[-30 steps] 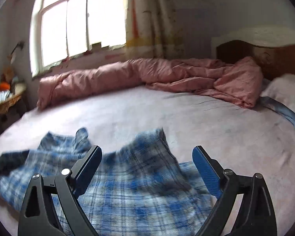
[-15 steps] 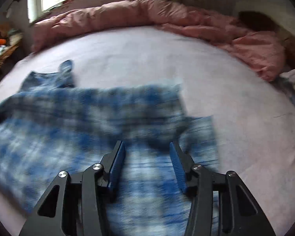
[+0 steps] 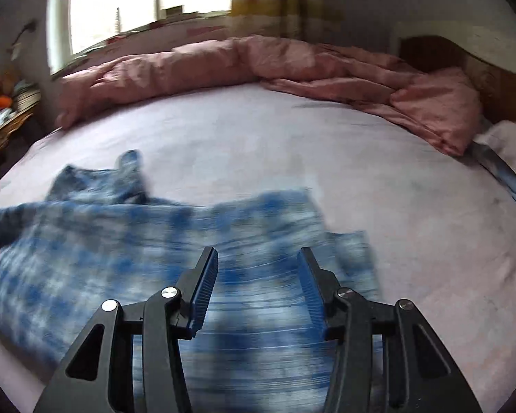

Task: Fold large clothes

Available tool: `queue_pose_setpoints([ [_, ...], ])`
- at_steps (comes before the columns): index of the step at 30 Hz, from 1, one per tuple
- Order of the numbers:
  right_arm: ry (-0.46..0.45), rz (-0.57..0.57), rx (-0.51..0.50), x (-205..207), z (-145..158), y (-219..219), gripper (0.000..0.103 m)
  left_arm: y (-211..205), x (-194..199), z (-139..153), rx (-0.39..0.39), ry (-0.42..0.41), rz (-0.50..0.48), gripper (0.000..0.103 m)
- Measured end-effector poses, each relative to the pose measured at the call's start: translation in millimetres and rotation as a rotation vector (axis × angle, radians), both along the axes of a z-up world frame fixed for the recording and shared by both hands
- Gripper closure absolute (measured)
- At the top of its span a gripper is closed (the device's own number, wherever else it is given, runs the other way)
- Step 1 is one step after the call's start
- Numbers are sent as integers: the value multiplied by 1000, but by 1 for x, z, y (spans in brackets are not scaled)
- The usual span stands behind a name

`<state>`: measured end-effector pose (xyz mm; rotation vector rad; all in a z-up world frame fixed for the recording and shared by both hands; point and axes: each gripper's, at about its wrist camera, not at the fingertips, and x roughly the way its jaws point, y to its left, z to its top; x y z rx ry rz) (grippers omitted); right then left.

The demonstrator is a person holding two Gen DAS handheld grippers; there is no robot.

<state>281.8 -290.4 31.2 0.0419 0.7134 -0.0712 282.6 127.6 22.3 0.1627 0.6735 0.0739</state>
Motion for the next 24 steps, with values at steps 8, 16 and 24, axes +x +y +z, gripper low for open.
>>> queue_pose_setpoints([
  [8, 83, 173, -102, 10, -25, 63, 7, 16, 17, -24, -68, 139, 32, 4],
  [16, 120, 122, -43, 2, -30, 44, 7, 17, -16, -29, -131, 169, 28, 6],
  [24, 39, 29, -36, -33, -15, 32, 7, 13, -46, -21, -126, 98, 22, 14],
])
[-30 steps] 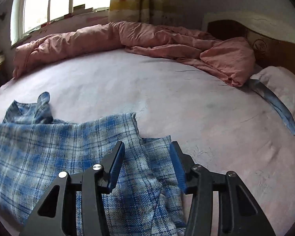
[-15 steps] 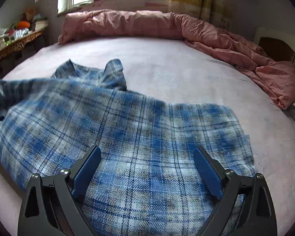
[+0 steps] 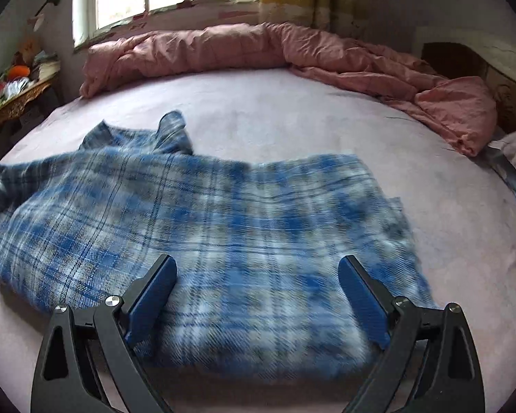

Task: Fold large clothes

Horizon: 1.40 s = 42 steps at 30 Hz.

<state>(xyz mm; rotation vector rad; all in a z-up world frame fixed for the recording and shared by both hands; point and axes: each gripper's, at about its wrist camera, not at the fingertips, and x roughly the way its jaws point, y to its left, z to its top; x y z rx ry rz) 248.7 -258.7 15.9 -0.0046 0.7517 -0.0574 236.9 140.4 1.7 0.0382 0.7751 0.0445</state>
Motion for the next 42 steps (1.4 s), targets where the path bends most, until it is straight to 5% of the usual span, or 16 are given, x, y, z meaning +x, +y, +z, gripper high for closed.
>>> queue_pose_setpoints([
  [6, -136, -227, -31, -25, 25, -57, 7, 52, -21, 35, -252, -255, 82, 0],
  [9, -84, -288, -65, -21, 20, -91, 7, 64, -7, 28, -183, -210, 152, 7],
  [15, -40, -288, -29, -18, 16, -125, 7, 72, 25, -1, -187, 26, 177, 20],
  [16, -32, -283, 2, -16, 16, -127, 7, 72, 26, -1, -197, 26, 170, 25],
  [18, 11, -267, 57, -10, 8, -131, 26, 70, 18, 5, -210, -20, 146, 82],
  [23, -15, -250, 68, -11, 7, -128, 33, 72, -9, 24, -220, -165, 127, 94],
  [26, -26, -247, 64, -12, 9, -125, 33, 81, -22, 35, -181, -240, 232, 103],
  [28, -10, -249, 71, -12, 6, -126, 33, 85, -26, 41, -21, -271, 375, 103],
  [29, 1, -245, 87, -11, 5, -127, 33, 88, -24, 40, -25, -249, 348, 103],
  [32, 22, -219, 134, -9, 1, -128, 33, 104, -15, 24, -239, -142, 263, 103],
  [34, 40, -182, 167, -8, -2, -125, 33, 107, -11, 20, -277, -120, 225, 103],
  [35, 47, -165, 183, -7, -3, -123, 34, 107, -11, 21, -290, -127, 212, 95],
  [38, 56, -146, 195, -7, -5, -118, 37, 102, -15, 26, -321, -169, 167, 39],
  [42, 87, -154, 224, -3, -12, -115, 43, 83, 9, 23, -273, -107, 117, 42],
])
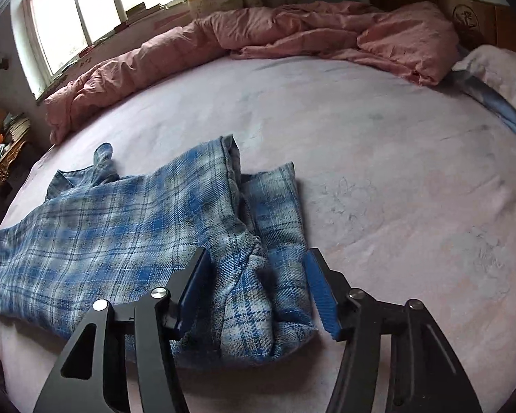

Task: Fold large clothes

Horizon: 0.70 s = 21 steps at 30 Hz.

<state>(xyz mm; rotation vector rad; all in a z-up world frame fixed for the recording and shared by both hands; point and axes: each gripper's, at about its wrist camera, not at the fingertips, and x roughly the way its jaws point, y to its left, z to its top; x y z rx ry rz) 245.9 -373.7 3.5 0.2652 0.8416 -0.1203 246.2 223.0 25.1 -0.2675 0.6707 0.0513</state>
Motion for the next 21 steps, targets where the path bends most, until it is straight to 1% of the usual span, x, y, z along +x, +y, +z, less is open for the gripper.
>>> queue_pose_setpoints([
  [1, -1, -6, 7, 0, -1, 0, 44, -3, 6, -6, -1, 30, -35, 51],
  [2, -5, -9, 9, 0, -1, 1, 50, -7, 9, -9, 2, 57, -66, 81],
  [3, -18, -7, 14, -2, 0, 1, 71, -12, 8, -10, 15, 62, -88, 98],
  [4, -38, -2, 24, -5, 2, 1, 84, -17, 2, -7, 33, 42, -100, 98],
  [5, -67, -1, 34, -8, 5, 1, 92, -20, -6, 0, 62, 5, -79, 99],
  [6, -87, 2, 42, -11, 8, 0, 94, -20, -17, 8, 64, -38, -63, 99],
  [8, -111, -5, 90, -16, 12, -7, 95, -9, -30, 14, -13, -77, -47, 99],
  [9, -118, -17, 133, -18, 13, -14, 95, -5, -30, 12, -28, -67, -50, 98],
  [11, -118, -22, 160, -19, 11, -17, 95, 2, -24, 1, -56, 3, -51, 98],
  [13, -95, -23, 112, -15, 9, -11, 95, 5, -16, -12, -90, 83, -48, 98],
  [14, -81, -23, 87, -13, 7, -7, 95, 6, -13, -15, -92, 108, -47, 97],
  [15, -61, -23, 60, -10, 4, -2, 95, 5, -11, -16, -82, 123, -43, 96],
  [17, -39, -20, 42, -7, -1, 2, 94, -1, -10, -18, -35, 140, -29, 95],
  [19, -32, -25, 35, -6, -2, 3, 93, -11, -9, -19, 42, 146, -18, 92],
  [21, -34, -32, 28, -6, -1, 3, 91, -23, -11, -17, 121, 125, -11, 89],
])
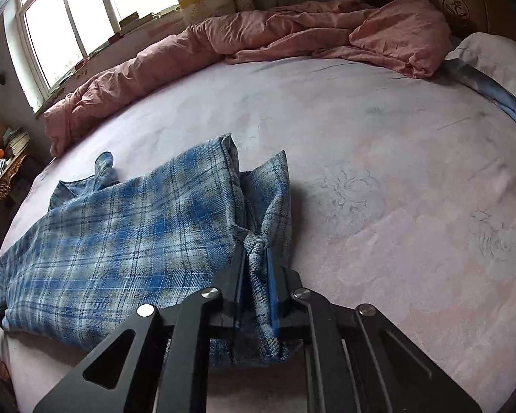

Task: Fold large clothes

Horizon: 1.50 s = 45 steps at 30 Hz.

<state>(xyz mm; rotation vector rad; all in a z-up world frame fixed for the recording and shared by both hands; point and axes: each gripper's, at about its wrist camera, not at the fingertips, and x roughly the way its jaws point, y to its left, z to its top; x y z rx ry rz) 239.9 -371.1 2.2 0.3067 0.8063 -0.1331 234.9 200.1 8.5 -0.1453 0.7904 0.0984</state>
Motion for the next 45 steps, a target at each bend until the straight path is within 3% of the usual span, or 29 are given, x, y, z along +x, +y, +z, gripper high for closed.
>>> queue_pose_setpoints([
  [5, -13, -44, -47, -5, 11, 4, 85, 0, -22, 20, 53, -163, 37, 88],
  [10, -76, -48, -165, -13, 32, 20, 79, -5, -36, 35, 98, -284, 46, 88],
  [14, -136, -39, -158, -18, 45, 26, 52, -12, -43, 46, 134, -368, 33, 78],
  [17, -165, -22, -129, -21, 50, 26, 45, -19, -48, 50, 149, -413, 17, 78],
  [19, -181, -37, -139, -23, 51, 28, 40, -24, -49, 53, 160, -431, 14, 69],
  [21, -192, -45, -161, -25, 52, 30, 35, -27, -51, 54, 167, -447, 17, 41],
  [27, -255, -48, -156, -32, 58, 34, 20, -24, -68, 64, 129, -549, 41, 0],
  [31, -327, -44, -192, -40, 64, 42, 17, -31, -74, 78, 81, -582, -40, 0],
  [37, -349, 33, -287, -42, 71, 69, 12, -85, -43, 124, 50, -464, -176, 0],
  [38, -346, 81, -268, -43, 74, 76, 14, -99, -38, 128, 39, -442, -218, 0],
  [41, -249, 250, -138, -38, 75, 94, 79, -127, -20, 121, -79, -393, -345, 0],
  [43, -219, 339, 28, -35, 69, 104, 90, -138, -11, 105, -61, -398, -322, 2],
  [44, -208, 362, 66, -34, 65, 111, 93, -143, -6, 93, -32, -388, -313, 12],
  [45, -189, 376, 66, -32, 62, 118, 93, -147, 1, 80, -6, -359, -310, 28],
])
